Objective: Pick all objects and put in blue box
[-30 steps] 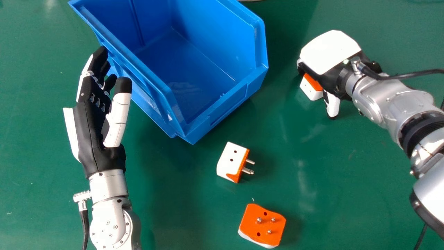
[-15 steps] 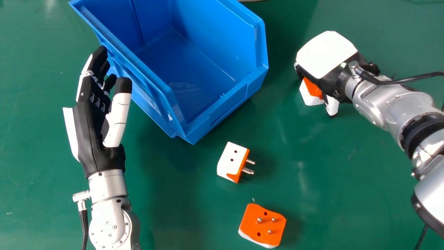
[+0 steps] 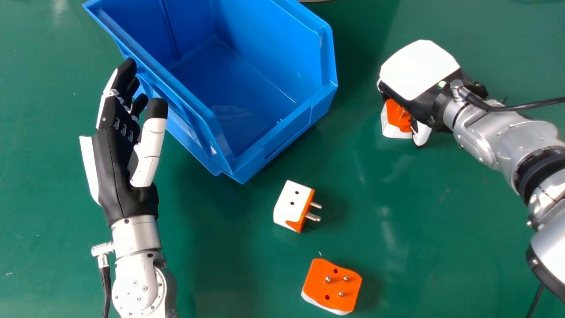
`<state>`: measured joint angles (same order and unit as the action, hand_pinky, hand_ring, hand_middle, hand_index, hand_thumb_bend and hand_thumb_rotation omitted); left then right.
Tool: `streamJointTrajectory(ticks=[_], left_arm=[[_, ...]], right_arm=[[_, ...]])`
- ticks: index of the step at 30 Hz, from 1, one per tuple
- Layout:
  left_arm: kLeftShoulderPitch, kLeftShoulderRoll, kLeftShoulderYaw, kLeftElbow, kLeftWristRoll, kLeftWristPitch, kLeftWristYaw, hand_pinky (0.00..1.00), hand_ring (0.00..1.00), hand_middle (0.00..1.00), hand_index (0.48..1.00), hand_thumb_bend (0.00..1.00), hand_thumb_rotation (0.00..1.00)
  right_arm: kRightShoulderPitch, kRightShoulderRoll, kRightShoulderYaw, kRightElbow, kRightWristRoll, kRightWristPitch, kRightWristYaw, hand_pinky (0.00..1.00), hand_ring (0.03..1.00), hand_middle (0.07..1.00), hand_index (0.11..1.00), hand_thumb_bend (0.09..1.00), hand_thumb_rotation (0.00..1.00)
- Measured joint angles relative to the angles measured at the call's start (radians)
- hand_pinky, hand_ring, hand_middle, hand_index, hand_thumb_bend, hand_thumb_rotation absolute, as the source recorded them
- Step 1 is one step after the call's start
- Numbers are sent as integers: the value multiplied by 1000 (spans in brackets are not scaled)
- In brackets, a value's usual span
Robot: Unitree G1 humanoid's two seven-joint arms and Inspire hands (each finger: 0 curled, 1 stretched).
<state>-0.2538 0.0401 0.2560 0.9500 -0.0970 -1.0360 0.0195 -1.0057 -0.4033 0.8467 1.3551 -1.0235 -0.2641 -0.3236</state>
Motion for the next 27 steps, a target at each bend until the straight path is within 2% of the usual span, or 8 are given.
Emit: streamJointTrajectory(ticks=[22,27], left_arm=[[-8,0,0,3,0,0,1,889,919,907,831,853,665],[-10,0,-3,3,3,1,5,887,918,907,830,854,667]], right_arm=[[1,5,-2,1,-2,19,4,300,423,534,545,490,0],[0,5,-15,1,0,23,22,300,425,538,541,490,0]])
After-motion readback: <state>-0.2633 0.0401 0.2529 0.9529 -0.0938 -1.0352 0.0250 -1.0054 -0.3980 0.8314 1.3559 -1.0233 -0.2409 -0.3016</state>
